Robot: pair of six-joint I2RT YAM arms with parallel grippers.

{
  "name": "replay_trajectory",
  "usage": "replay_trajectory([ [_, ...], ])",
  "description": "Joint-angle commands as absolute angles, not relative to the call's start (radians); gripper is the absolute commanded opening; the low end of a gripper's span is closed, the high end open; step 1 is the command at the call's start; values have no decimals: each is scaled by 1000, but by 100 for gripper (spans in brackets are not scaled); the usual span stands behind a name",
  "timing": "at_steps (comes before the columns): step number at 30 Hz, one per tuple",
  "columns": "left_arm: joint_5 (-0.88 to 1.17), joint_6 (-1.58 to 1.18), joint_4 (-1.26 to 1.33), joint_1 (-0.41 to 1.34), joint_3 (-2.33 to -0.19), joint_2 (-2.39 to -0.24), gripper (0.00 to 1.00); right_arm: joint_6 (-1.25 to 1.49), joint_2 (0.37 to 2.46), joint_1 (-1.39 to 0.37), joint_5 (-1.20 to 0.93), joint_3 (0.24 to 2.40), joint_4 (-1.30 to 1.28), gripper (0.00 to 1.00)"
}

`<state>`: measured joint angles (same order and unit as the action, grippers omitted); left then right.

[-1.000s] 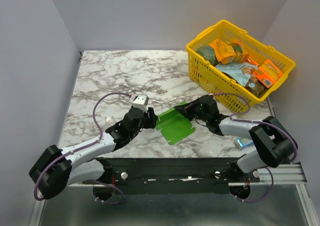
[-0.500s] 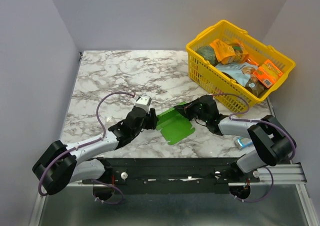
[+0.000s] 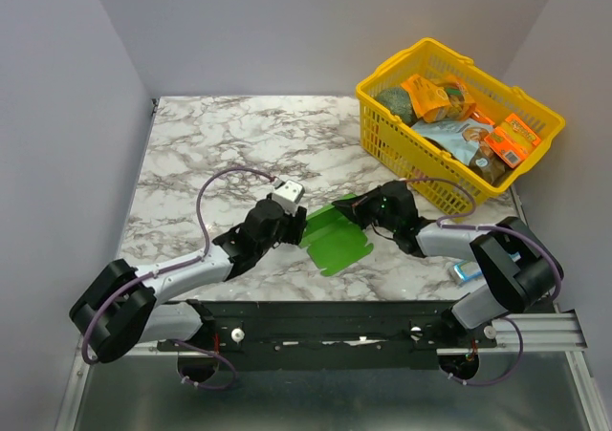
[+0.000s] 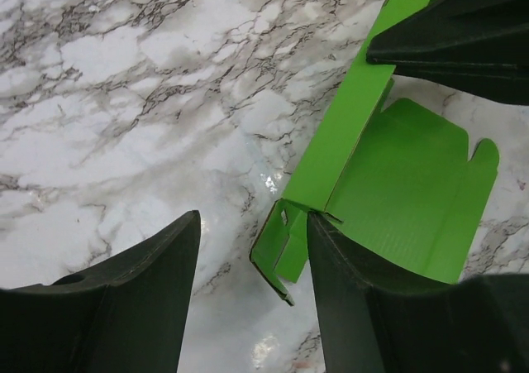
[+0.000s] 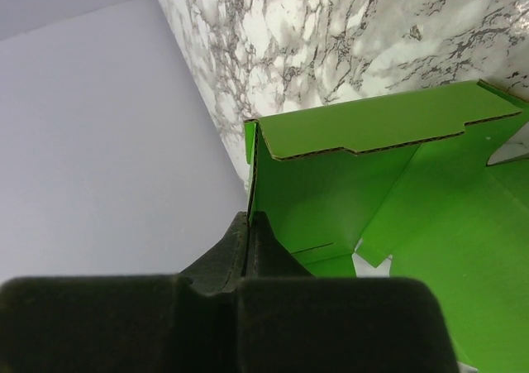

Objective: Fold the paper box

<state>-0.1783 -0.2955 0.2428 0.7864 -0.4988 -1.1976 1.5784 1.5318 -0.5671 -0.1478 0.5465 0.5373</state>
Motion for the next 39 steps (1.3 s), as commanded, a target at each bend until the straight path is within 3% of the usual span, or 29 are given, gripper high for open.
replay_trajectory([
  [1, -84, -82, 334, 788, -548, -1252, 63, 1578, 1551, -561, -181, 538, 549, 0],
  [9, -87, 43, 462, 821, -502, -1276, 56, 1572, 1558, -560, -187, 538, 557, 0],
  [17, -201, -73, 572, 848, -469, -1295, 50, 1582, 1569, -560, -187, 535, 574, 1],
  [19, -230, -109, 607, 859, -459, -1311, 53, 1586, 1562, -561, -172, 526, 572, 0],
  [22, -232, -155, 626, 862, -448, -1304, 66, 1597, 1549, -560, -149, 519, 568, 0],
  [23, -216, -163, 629, 862, -434, -1290, 80, 1601, 1542, -558, -144, 518, 563, 0],
  [26, -158, -161, 629, 861, -390, -1197, 99, 1618, 1534, -549, -140, 534, 543, 0],
  [33, -141, -247, 456, 821, -299, -927, 99, 1644, 1497, -499, -130, 555, 512, 1],
  [39, -216, -540, 350, 738, -187, -825, 98, 1637, 1445, -491, -113, 572, 453, 0],
])
